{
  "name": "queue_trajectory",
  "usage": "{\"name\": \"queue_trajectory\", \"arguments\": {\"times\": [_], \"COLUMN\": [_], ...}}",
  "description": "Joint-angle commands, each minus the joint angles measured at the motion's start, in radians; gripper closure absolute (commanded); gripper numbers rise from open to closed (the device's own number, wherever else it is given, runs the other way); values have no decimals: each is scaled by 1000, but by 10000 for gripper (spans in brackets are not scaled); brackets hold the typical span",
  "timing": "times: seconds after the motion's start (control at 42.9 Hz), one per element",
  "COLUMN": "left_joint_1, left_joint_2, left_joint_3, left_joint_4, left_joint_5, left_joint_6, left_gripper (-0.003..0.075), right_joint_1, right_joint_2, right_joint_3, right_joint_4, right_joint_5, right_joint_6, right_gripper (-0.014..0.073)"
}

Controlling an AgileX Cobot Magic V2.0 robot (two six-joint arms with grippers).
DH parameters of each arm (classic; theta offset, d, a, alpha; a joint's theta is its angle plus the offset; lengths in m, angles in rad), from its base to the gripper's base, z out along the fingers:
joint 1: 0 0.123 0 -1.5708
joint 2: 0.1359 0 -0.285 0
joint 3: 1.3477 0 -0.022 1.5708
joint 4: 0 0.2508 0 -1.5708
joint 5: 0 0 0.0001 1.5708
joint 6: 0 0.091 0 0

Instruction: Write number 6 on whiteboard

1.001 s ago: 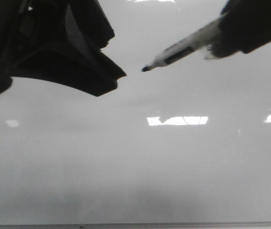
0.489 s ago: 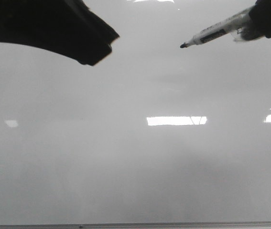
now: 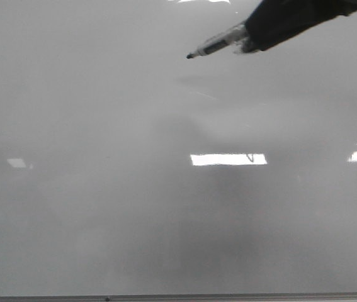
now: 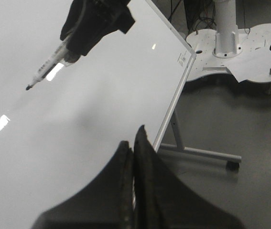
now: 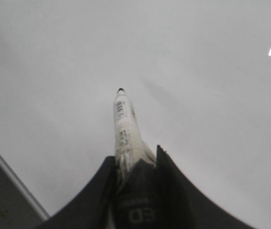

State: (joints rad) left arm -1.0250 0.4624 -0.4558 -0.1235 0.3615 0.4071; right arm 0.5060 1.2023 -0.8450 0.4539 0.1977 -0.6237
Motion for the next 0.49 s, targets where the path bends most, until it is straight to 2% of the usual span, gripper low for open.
{"name": "queue_trajectory", "arguments": {"times": [0.0,0.186,0.466], "left_joint_1": [2,2,2], "left_joint_2": [-47,-62,-62], "left_joint_3": [-13,-13,-13], "left_joint_4": [-18,-18,-18], "left_joint_5": [-83,-80,-82], "left_joint_6": [-10,-10,-10], "left_gripper": [741,741,741], "right_joint_1": [2,-1,37], "right_joint_2": [37,131,273], "right_joint_3": [-77,-122,-178], "right_joint_4": [14,14,24], "right_joint_5": [-146,-241,-182], "right_joint_6": [-4,-4,-4], "right_gripper": [662,662,662]}}
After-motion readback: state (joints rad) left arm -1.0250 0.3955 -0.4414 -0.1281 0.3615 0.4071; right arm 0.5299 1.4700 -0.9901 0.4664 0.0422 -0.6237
